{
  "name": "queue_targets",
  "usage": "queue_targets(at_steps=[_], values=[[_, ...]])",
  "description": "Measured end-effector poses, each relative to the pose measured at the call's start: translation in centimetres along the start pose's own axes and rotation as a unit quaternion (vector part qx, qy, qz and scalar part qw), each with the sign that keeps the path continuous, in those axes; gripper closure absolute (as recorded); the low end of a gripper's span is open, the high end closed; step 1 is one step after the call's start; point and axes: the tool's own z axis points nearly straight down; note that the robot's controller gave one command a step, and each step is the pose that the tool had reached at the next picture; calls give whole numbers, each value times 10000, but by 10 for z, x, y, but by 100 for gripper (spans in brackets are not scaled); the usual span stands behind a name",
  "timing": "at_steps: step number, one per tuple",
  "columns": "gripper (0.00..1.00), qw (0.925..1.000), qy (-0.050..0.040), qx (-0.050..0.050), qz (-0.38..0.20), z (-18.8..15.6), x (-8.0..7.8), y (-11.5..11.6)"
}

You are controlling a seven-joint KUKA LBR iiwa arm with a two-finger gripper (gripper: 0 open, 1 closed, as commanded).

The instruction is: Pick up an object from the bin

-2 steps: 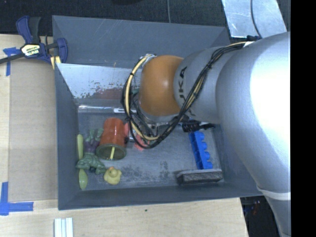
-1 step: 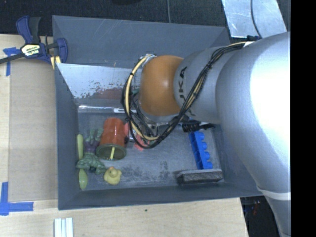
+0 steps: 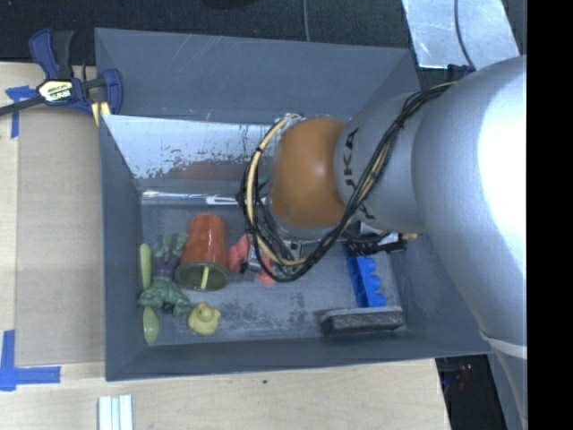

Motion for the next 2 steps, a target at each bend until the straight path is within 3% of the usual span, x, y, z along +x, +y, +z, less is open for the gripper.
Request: queue_targets(at_steps=[1, 2], values=[[100, 9999, 33, 19, -118, -53, -1, 13], [100, 10000, 53, 36, -20, -122, 6, 9]])
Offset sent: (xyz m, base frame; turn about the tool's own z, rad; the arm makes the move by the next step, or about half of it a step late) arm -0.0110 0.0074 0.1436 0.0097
